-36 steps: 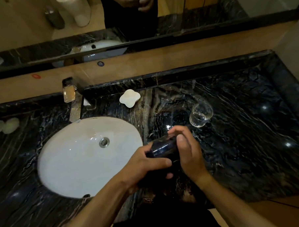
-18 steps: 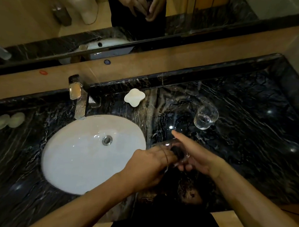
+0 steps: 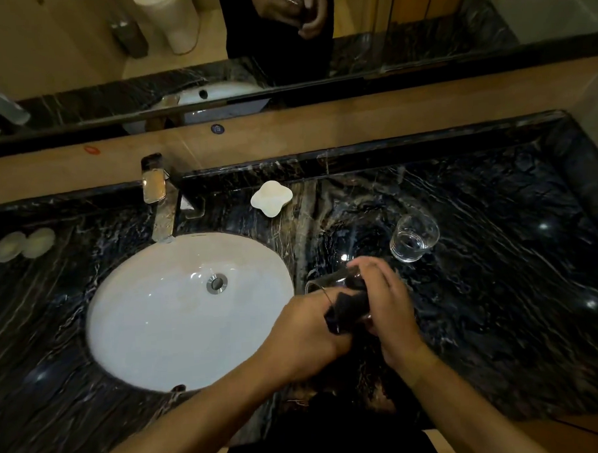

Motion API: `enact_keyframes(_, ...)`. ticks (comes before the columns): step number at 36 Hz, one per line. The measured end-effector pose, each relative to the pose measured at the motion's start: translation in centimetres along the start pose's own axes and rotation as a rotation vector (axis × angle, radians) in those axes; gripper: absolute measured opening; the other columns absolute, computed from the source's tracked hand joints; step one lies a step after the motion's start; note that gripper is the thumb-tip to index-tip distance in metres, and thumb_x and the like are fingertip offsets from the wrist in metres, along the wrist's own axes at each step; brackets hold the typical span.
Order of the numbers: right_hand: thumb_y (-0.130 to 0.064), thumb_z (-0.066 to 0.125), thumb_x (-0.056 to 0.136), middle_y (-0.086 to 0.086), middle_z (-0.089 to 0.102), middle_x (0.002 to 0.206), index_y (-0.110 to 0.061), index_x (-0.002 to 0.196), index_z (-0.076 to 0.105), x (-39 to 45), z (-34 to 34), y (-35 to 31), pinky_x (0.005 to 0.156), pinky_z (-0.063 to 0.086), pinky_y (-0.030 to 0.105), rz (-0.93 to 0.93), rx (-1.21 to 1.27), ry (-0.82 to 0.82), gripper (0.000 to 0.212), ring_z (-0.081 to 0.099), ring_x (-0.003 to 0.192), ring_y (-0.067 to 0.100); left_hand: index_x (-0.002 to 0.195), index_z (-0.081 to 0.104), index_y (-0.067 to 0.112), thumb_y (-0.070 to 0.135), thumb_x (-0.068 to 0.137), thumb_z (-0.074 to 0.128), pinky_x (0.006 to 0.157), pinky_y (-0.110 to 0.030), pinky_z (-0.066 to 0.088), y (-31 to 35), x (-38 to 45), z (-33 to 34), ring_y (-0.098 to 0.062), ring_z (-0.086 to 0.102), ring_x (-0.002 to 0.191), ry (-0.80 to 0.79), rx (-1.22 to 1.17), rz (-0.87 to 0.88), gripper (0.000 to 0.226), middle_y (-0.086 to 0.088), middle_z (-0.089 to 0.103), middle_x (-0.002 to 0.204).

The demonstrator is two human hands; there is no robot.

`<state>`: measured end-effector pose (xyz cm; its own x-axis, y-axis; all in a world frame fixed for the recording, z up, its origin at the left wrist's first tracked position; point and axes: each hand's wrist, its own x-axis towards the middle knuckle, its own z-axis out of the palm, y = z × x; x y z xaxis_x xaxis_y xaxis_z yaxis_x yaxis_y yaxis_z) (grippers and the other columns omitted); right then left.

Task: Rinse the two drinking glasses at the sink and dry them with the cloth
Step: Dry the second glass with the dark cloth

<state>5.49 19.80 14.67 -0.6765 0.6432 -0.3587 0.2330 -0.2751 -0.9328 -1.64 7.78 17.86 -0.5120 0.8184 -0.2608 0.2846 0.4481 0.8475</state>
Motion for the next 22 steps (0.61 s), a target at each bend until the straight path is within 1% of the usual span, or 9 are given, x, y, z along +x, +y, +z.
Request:
enact_keyframes(2, -0.047, 0.054, 0.094, -0.002, 0.065, 0.077, -0.019, 0.092, 0.069, 0.4, -0.6, -0.8, 0.052, 0.042, 0.023, 0.276, -0.049, -0.145, 0.032, 0.059, 0.066, 0.015, 0.122, 0.060, 0.040, 0.027, 0.079, 0.069, 0.075, -0.034, 0.059, -1.4, -0.1, 0.0, -0.010, 0.067, 0.106, 0.023, 0.462, 0.258, 0.046, 0.016, 0.070, 0.118)
enact_keyframes(4, -0.051, 0.051, 0.097, -0.002, 0.057, 0.062, -0.016, 0.093, 0.068, 1.1, -1.1, -1.0, 0.038, 0.027, 0.015, 0.441, -0.148, -0.267, 0.040, 0.047, 0.045, 0.011, 0.127, 0.056, 0.038, 0.030, 0.086, 0.058, 0.061, -0.033, 0.059, -2.4, -0.3, -0.3, -0.013, 0.064, 0.115, -0.008, 0.728, 0.461, 0.042, 0.014, 0.066, 0.126)
enact_keyframes(7, -0.058, 0.048, 0.097, -0.004, 0.051, 0.048, -0.020, 0.079, 0.065, 1.6, -1.6, -0.8, 0.038, 0.020, 0.013, 0.515, -0.264, -0.391, 0.046, 0.042, 0.037, 0.011, 0.131, 0.053, 0.029, 0.024, 0.092, 0.046, 0.051, -0.031, 0.056, -3.7, -0.5, -0.7, -0.017, 0.062, 0.121, -0.096, 0.907, 0.630, 0.039, 0.008, 0.065, 0.131)
enact_keyframes(9, -0.065, 0.044, 0.095, -0.003, 0.052, 0.049, -0.021, 0.077, 0.065, 1.6, -1.7, -0.6, 0.039, 0.023, 0.016, 0.510, -0.276, -0.443, 0.052, 0.043, 0.039, 0.011, 0.128, 0.053, 0.035, 0.028, 0.088, 0.051, 0.054, -0.030, 0.057, -3.6, -0.4, -0.9, -0.014, 0.064, 0.116, -0.101, 0.864, 0.535, 0.040, 0.012, 0.066, 0.127)
enact_keyframes(12, -0.063, 0.045, 0.096, -0.001, 0.067, 0.076, -0.022, 0.097, 0.071, 1.2, -1.6, 0.5, 0.043, 0.034, 0.024, 0.301, -0.100, -0.419, 0.048, 0.057, 0.058, 0.011, 0.117, 0.063, 0.038, 0.024, 0.079, 0.070, 0.072, -0.032, 0.059, -1.5, -0.1, -1.3, -0.010, 0.070, 0.090, -0.106, 0.346, 0.093, 0.042, 0.012, 0.074, 0.105)
enact_keyframes(15, -0.046, 0.043, 0.097, 0.001, 0.070, 0.111, -0.030, 0.118, 0.066, 0.6, -1.5, 1.8, 0.072, 0.052, 0.022, -0.007, 0.059, -0.326, 0.036, 0.066, 0.096, 0.014, 0.103, 0.071, 0.018, -0.008, 0.080, 0.071, 0.057, -0.029, 0.057, 0.6, 0.5, -2.2, -0.016, 0.068, 0.061, -0.153, -0.483, -0.355, 0.035, 0.001, 0.074, 0.077)
enact_keyframes(17, -0.042, 0.043, 0.097, 0.003, 0.068, 0.114, -0.026, 0.126, 0.060, 0.2, -1.5, 2.3, 0.086, 0.052, 0.025, -0.207, 0.070, -0.287, 0.038, 0.066, 0.105, 0.018, 0.109, 0.070, 0.008, -0.012, 0.081, 0.070, 0.055, -0.032, 0.059, 1.3, 0.4, -2.8, -0.021, 0.073, 0.071, -0.197, -0.829, -0.517, 0.035, -0.010, 0.075, 0.090)
enact_keyframes(19, -0.042, 0.042, 0.094, -0.005, 0.068, 0.109, -0.024, 0.125, 0.058, 0.0, -1.3, 2.3, 0.086, 0.052, 0.022, -0.335, 0.030, -0.222, 0.039, 0.066, 0.100, 0.014, 0.112, 0.071, 0.009, -0.009, 0.078, 0.070, 0.062, -0.037, 0.062, 1.4, 0.4, -2.9, -0.024, 0.074, 0.087, -0.225, -1.010, -0.582, 0.038, -0.014, 0.075, 0.105)
enact_keyframes(22, -0.042, 0.039, 0.092, -0.019, 0.067, 0.096, -0.022, 0.107, 0.060, 0.0, -0.8, 1.8, 0.073, 0.048, 0.013, -0.377, -0.015, -0.098, 0.033, 0.062, 0.085, -0.002, 0.112, 0.070, 0.009, -0.009, 0.073, 0.073, 0.068, -0.041, 0.062, 1.6, 0.4, -2.3, -0.025, 0.073, 0.083, -0.191, -0.962, -0.566, 0.043, -0.014, 0.074, 0.101)
